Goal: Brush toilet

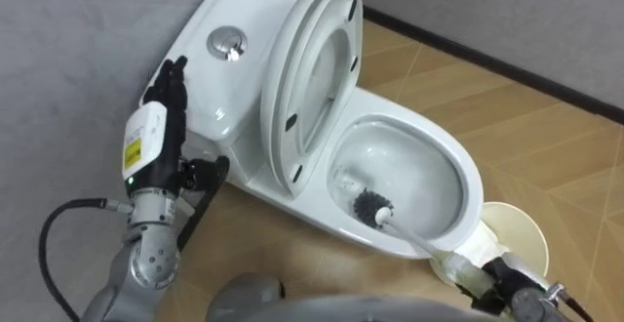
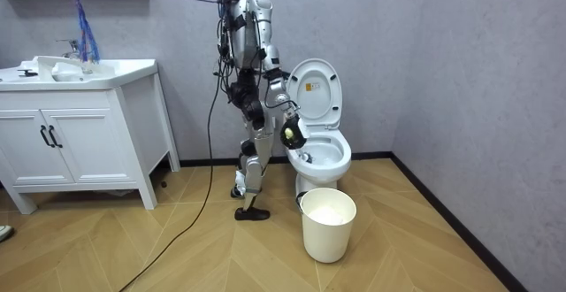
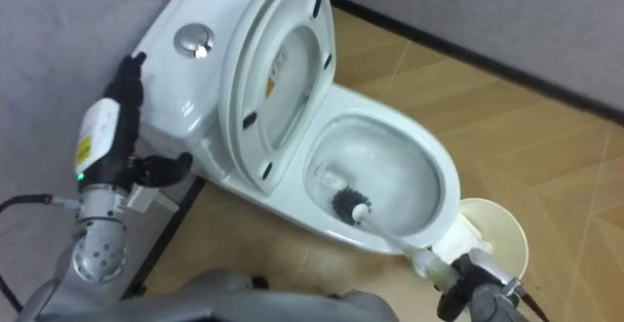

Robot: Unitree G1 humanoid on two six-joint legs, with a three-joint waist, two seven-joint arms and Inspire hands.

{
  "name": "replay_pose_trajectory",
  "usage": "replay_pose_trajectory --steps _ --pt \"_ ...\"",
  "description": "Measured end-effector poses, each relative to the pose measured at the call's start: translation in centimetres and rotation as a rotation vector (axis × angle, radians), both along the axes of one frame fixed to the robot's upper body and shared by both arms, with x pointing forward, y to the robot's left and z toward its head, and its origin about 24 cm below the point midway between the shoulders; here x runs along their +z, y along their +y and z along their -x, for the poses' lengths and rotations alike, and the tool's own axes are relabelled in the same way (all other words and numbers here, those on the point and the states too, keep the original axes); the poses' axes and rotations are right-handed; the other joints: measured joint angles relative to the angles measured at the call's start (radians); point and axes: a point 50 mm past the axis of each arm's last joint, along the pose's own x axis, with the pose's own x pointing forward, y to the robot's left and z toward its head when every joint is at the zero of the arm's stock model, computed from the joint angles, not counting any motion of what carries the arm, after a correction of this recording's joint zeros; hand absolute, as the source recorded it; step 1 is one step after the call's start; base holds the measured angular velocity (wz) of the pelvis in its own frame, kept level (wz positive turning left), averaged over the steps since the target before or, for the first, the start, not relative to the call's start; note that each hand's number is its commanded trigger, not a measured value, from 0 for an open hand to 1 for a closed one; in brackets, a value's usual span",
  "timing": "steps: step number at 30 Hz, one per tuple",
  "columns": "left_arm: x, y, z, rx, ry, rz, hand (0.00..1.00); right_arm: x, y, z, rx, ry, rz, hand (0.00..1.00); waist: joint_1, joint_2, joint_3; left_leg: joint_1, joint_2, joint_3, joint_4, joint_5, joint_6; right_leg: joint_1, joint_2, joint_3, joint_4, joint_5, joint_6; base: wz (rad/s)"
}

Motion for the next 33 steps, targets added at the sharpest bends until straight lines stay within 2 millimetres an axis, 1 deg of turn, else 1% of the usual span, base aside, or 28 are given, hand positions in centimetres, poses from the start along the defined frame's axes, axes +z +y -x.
replay_pose_trajectory --steps 3,4,5,7,9,11,12,14,15,16,17,21,22,23,24,25,26,28,29,30,32,33 --pt "0.2 -0.1 -0.4 -0.028 -0.001 -0.001 0.00 0.6 -0.4 -1.6 0.018 -0.037 0.015 1.00 0.009 -0.007 0.0018 -0.029 -0.001 0.000 0.007 0.004 0.001 -0.035 -0.005 0.001 0.020 0.000 0.000 0.00" --pt "0.3 -0.1 -0.6 -0.044 -0.003 -0.005 0.00 0.8 -0.5 -2.3 0.022 -0.055 0.022 1.00 0.019 -0.008 0.0034 -0.040 -0.002 0.001 0.007 0.009 0.001 -0.049 -0.010 -0.006 0.030 0.000 0.000 0.03" --pt "0.2 -0.2 -0.8 -0.057 0.002 -0.006 0.00 0.9 -0.6 -2.6 0.022 -0.061 0.026 1.00 0.021 -0.008 0.0032 -0.046 -0.003 0.001 0.007 0.011 0.002 -0.053 -0.012 -0.009 0.032 0.001 -0.001 0.07" --pt "0.1 -0.5 -1.2 -0.087 0.008 -0.007 0.00 1.4 -0.7 -3.8 0.029 -0.095 0.032 1.00 0.027 -0.010 0.0045 -0.065 -0.004 -0.001 0.014 0.016 0.002 -0.066 -0.013 -0.016 0.032 0.003 -0.006 0.10" --pt "-0.1 -0.5 -1.4 -0.097 0.011 -0.007 0.00 1.6 -0.6 -4.6 0.035 -0.122 0.037 1.00 0.036 -0.010 0.0051 -0.077 -0.004 -0.001 0.025 0.016 0.003 -0.074 -0.012 -0.016 0.035 0.004 -0.008 0.02" --pt "-0.3 -0.5 -1.9 -0.108 0.011 -0.012 0.00 2.1 -0.4 -5.9 0.049 -0.162 0.036 1.00 0.045 -0.007 0.0083 -0.104 -0.003 -0.002 0.040 0.016 0.002 -0.100 -0.013 -0.017 0.052 0.005 -0.010 0.00" --pt "-0.3 -0.5 -2.1 -0.112 0.007 -0.014 0.00 2.2 -0.3 -6.1 0.052 -0.169 0.035 1.00 0.047 -0.006 0.0085 -0.110 -0.003 -0.002 0.043 0.017 0.001 -0.106 -0.013 -0.017 0.057 0.005 -0.010 0.00" --pt "-0.3 -0.5 -2.7 -0.125 -0.009 -0.027 0.00 2.6 -0.1 -7.3 0.066 -0.206 0.031 1.00 0.057 -0.004 0.0112 -0.137 -0.003 0.002 0.049 0.018 0.000 -0.141 -0.019 -0.013 0.087 0.004 -0.012 -0.05" --pt "-0.3 -0.5 -2.8 -0.125 -0.013 -0.030 0.00 2.7 0.0 -7.6 0.070 -0.215 0.029 1.00 0.061 -0.010 0.0149 -0.141 -0.002 0.007 0.049 0.021 0.001 -0.150 -0.021 -0.009 0.094 0.004 -0.012 -0.20" --pt "-0.3 -0.5 -3.1 -0.126 -0.022 -0.034 0.00 3.0 0.2 -8.2 0.080 -0.237 0.028 1.00 0.070 -0.009 0.0169 -0.153 -0.001 0.020 0.051 0.023 0.001 -0.170 -0.023 0.000 0.104 0.005 -0.015 -0.27" --pt "-0.2 -0.5 -3.4 -0.126 -0.029 -0.037 0.00 3.2 0.4 -8.8 0.096 -0.251 0.032 1.00 0.077 -0.013 0.0206 -0.164 0.000 0.029 0.051 0.026 0.002 -0.185 -0.025 0.003 0.106 0.009 -0.022 -0.24" --pt "0.2 -0.7 -4.3 -0.131 -0.072 -0.062 0.00 3.5 0.7 -9.3 0.130 -0.248 0.061 1.00 0.077 -0.016 0.0218 -0.217 -0.002 0.030 0.062 0.039 0.000 -0.240 -0.028 0.010 0.125 0.012 -0.028 -0.03" --pt "0.5 -0.8 -4.6 -0.135 -0.092 -0.081 0.00 3.5 0.8 -9.4 0.145 -0.244 0.070 1.00 0.080 -0.014 0.0208 -0.237 -0.002 0.030 0.070 0.042 -0.002 -0.262 -0.027 0.011 0.130 0.014 -0.031 0.00" --pt "0.6 -0.8 -4.9 -0.138 -0.109 -0.107 0.00 3.5 1.0 -9.5 0.178 -0.235 0.084 1.00 0.082 -0.018 0.0237 -0.256 -0.002 0.030 0.073 0.047 -0.003 -0.280 -0.028 0.010 0.135 0.017 -0.035 0.00" --pt "0.7 -0.7 -5.0 -0.141 -0.119 -0.124 0.00 3.5 1.1 -9.6 0.196 -0.233 0.093 1.00 0.083 -0.016 0.0221 -0.264 -0.002 0.031 0.073 0.050 -0.004 -0.290 -0.028 0.010 0.138 0.018 -0.037 0.00" --pt "0.8 -0.6 -5.3 -0.144 -0.140 -0.152 0.00 3.7 1.3 -9.9 0.229 -0.239 0.109 1.00 0.083 -0.015 0.0223 -0.281 -0.001 0.031 0.074 0.056 -0.006 -0.309 -0.028 0.011 0.140 0.021 -0.042 -0.04" --pt "1.0 -0.5 -5.5 -0.146 -0.160 -0.184 0.00 4.0 1.4 -10.4 0.258 -0.254 0.131 1.00 0.081 -0.017 0.0264 -0.297 -0.001 0.034 0.077 0.061 -0.007 -0.331 -0.029 0.017 0.155 0.022 -0.044 -0.05" --pt "1.1 -0.3 -5.9 -0.139 -0.194 -0.211 0.00 4.7 1.5 -11.4 0.306 -0.289 0.171 1.00 0.081 -0.017 0.0286 -0.332 0.001 0.037 0.093 0.062 -0.009 -0.369 -0.029 0.026 0.172 0.021 -0.048 -0.06" --pt "1.4 -0.3 -6.2 -0.133 -0.217 -0.218 0.00 5.3 1.5 -12.1 0.341 -0.317 0.198 1.00 0.083 -0.014 0.0323 -0.356 0.003 0.037 0.105 0.063 -0.011 -0.391 -0.030 0.027 0.175 0.023 -0.052 -0.06" --pt "1.5 -0.3 -6.4 -0.130 -0.229 -0.222 0.00 5.5 1.6 -12.4 0.351 -0.326 0.206 1.00 0.085 -0.013 0.0324 -0.367 0.004 0.037 0.109 0.064 -0.012 -0.402 -0.030 0.026 0.178 0.025 -0.054 -0.06" --pt "2.0 -0.4 -7.1 -0.128 -0.267 -0.236 0.00 6.3 1.8 -13.6 0.386 -0.348 0.232 1.00 0.088 -0.018 0.0383 -0.401 0.006 0.041 0.122 0.066 -0.015 -0.441 -0.029 0.037 0.198 0.026 -0.060 -0.06" --pt "2.1 -0.5 -7.3 -0.128 -0.277 -0.238 0.00 6.5 1.7 -13.8 0.395 -0.353 0.241 1.00 0.091 -0.018 0.0412 -0.409 0.008 0.043 0.127 0.066 -0.016 -0.450 -0.029 0.039 0.204 0.026 -0.061 -0.05"
